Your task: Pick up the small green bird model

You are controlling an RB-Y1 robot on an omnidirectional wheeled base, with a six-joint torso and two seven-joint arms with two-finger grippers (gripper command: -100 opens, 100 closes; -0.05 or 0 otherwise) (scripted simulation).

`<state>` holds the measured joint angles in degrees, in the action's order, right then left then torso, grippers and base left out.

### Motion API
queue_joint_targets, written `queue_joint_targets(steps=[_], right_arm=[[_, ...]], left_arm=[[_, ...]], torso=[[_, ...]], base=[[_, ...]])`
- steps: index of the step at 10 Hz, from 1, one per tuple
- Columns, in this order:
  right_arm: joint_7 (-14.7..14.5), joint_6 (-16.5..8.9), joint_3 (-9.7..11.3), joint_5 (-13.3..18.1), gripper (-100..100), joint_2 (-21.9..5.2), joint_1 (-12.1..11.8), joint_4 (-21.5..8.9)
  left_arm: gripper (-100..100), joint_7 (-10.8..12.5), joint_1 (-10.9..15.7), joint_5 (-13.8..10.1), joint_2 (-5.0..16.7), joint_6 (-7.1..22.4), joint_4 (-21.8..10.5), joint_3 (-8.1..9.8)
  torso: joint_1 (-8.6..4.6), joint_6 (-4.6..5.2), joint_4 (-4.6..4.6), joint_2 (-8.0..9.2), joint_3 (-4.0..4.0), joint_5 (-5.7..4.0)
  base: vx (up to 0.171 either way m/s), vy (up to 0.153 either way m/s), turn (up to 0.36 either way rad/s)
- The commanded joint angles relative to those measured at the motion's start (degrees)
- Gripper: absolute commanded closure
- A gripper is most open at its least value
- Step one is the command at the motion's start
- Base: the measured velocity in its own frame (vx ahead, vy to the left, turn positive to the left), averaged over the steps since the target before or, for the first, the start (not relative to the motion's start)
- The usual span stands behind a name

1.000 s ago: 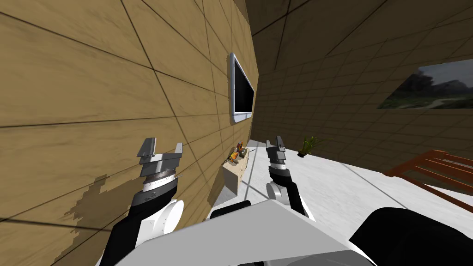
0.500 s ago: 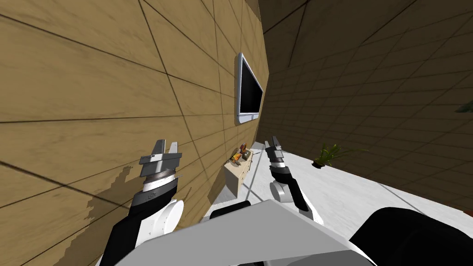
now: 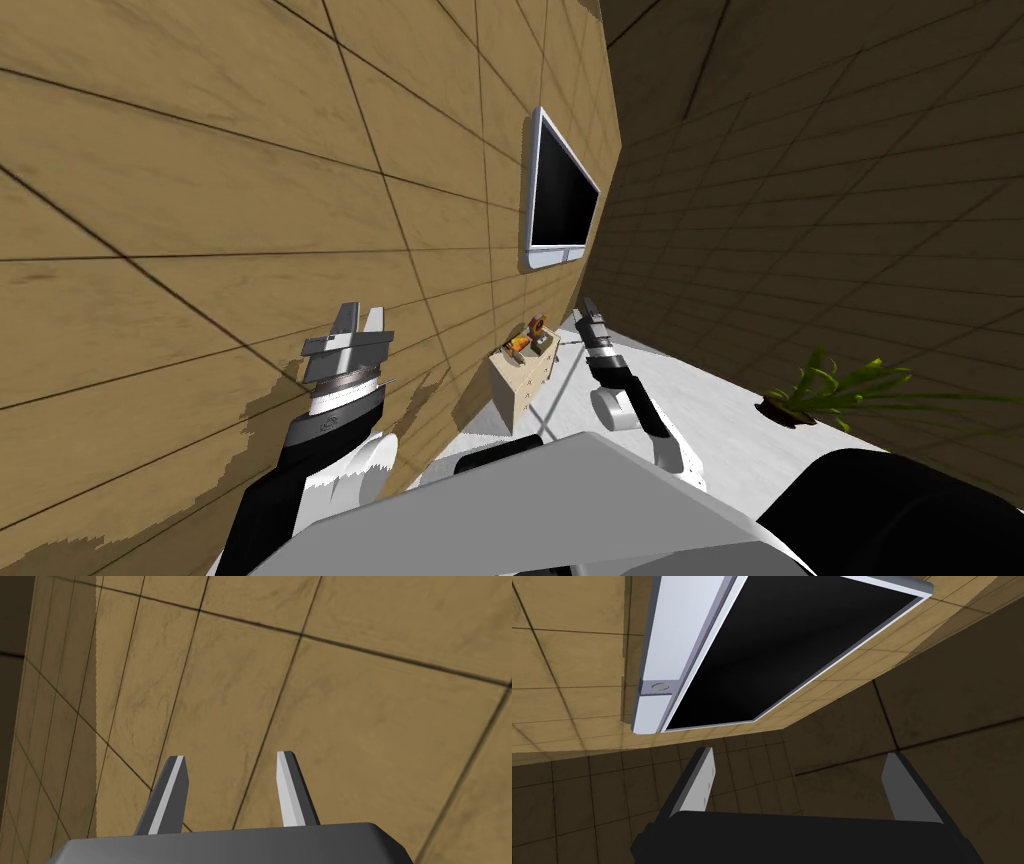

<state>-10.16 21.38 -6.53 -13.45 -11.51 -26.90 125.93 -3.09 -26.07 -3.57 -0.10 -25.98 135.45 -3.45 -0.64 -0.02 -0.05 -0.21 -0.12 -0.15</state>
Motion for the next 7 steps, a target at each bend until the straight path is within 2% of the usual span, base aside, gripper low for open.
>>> queue_joint_targets(steps=[1, 2, 3, 4, 5, 6, 7], right_arm=[[-0.58, -0.75, -0.2, -0.55, -100, -0.49, 0.07, -0.7], [-1.54, -2.59, -1.08, -1.9, -100, -1.64, 0.49, -2.02], [-1.54, -2.59, -1.08, -1.9, -100, -1.64, 0.49, -2.02], [-2.54, -4.57, -2.0, -3.28, -100, -2.7, 0.86, -3.43], [-2.54, -4.57, -2.0, -3.28, -100, -2.7, 0.86, -3.43], [-3.6, -6.67, -2.95, -4.69, -100, -3.68, 1.16, -4.93], [-3.6, -6.67, -2.95, -4.69, -100, -3.68, 1.16, -4.93]], left_arm=[[0, 0.0, 0.0, 0.0, 0.0, 0.0, 0.0, 0.0], [0, 0.0, -0.01, 0.0, 0.0, 0.0, 0.0, 0.0], [0, 0.0, 0.0, 0.0, 0.0, 0.0, 0.0, 0.0], [0, 0.0, -0.01, 0.0, 0.0, 0.0, 0.0, 0.0], [0, 0.0, 0.0, 0.0, 0.0, 0.0, 0.0, 0.0], [0, 0.0, -0.01, 0.0, 0.0, 0.0, 0.0, 0.0], [0, 0.0, 0.0, 0.0, 0.0, 0.0, 0.0, 0.0]], torso=[[0.0, 0.0, 0.0, 0.0, 0.0, 0.0], [0.17, 0.03, 0.0, 0.02, 0.01, 0.03], [0.18, 0.01, 0.01, 0.03, 0.02, 0.04], [0.17, 0.03, 0.0, -0.01, 0.0, 0.03], [0.09, 0.01, 0.0, -0.02, -0.01, 0.02], [0.16, 0.04, 0.0, -0.02, -0.01, 0.03], [0.0, 0.01, -0.01, -0.04, -0.02, 0.0]], base=[[-0.017, -0.118, 0.282], [-0.024, -0.118, 0.344], [-0.011, -0.129, 0.32], [-0.016, -0.146, 0.401], [-0.026, -0.123, 0.29], [-0.023, -0.169, 0.379], [-0.019, -0.149, 0.29]])
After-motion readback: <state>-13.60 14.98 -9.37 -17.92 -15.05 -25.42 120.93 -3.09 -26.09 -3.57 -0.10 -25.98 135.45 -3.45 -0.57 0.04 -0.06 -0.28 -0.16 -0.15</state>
